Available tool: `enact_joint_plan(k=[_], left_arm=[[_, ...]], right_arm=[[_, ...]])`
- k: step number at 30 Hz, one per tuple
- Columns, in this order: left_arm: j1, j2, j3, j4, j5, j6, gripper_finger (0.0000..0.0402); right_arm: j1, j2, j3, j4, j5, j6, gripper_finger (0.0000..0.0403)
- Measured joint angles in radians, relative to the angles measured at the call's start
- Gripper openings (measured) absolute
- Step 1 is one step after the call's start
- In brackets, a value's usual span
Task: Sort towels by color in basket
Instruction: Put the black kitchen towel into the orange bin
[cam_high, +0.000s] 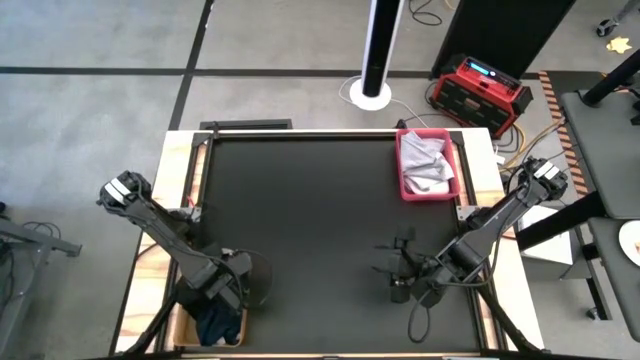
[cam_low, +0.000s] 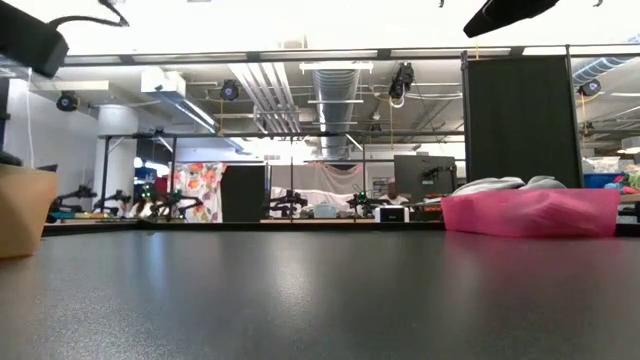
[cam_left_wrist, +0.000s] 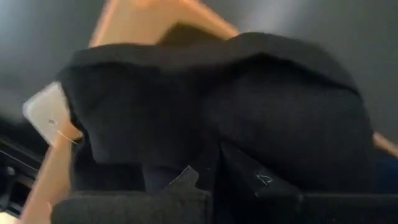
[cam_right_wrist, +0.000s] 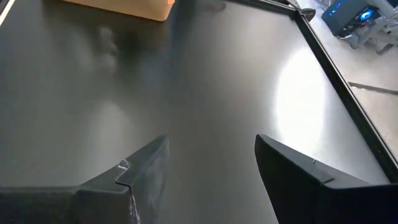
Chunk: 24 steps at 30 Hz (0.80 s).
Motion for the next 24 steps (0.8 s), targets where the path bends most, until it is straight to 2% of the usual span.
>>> enact_joint_plan(k=[4,13,24], left_arm=[[0.0,0.0,-0.047,0.039,0.046,0.007,0.0],[0.0,0.0,-0.13,0.204,0.059,0.052,0.0],[0.0,-0.001,-0.191,0.246,0.056,0.015,0.0]], right_arm=[[0.0,0.0,0.0,0.0,0.0,0.0,0.0229],[0.0,0.0,0.0,0.0,0.0,-0.001,0.0231],[0.0,0.0,0.0,0.0,0.0,-0.001,0.0228]])
